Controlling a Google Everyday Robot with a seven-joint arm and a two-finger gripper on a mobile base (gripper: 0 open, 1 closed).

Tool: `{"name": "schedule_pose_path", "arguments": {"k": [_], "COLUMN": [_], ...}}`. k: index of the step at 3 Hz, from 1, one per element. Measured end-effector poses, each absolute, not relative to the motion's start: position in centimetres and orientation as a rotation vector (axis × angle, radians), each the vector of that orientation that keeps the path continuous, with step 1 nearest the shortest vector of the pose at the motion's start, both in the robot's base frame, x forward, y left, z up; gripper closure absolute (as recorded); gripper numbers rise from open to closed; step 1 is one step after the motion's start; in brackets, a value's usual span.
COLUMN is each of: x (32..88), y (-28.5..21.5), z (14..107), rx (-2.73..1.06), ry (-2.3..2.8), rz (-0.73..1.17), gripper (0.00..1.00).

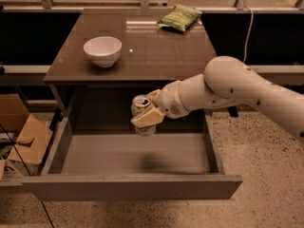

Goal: Place 7up can into top drawer

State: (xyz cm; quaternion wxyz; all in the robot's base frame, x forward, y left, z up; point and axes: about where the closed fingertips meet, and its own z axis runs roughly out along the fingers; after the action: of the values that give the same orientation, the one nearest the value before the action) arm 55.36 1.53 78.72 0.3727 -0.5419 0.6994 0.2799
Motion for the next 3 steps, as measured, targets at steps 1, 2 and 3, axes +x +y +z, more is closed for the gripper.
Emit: {"name": "schedule_pose_path", "arguments": {"k": [1,2,3], "x": [54.9,54.6,54.5], "y": [1.5,0.5,-0.3], "z": [74.9,70.7,68.4], "rx": [-1.385,-1.338,-1.291], "ry": [1.78,1.797,1.828], "rz": [0.752,0.787,0.794], "gripper": [1.0,0.89,0.67]}}
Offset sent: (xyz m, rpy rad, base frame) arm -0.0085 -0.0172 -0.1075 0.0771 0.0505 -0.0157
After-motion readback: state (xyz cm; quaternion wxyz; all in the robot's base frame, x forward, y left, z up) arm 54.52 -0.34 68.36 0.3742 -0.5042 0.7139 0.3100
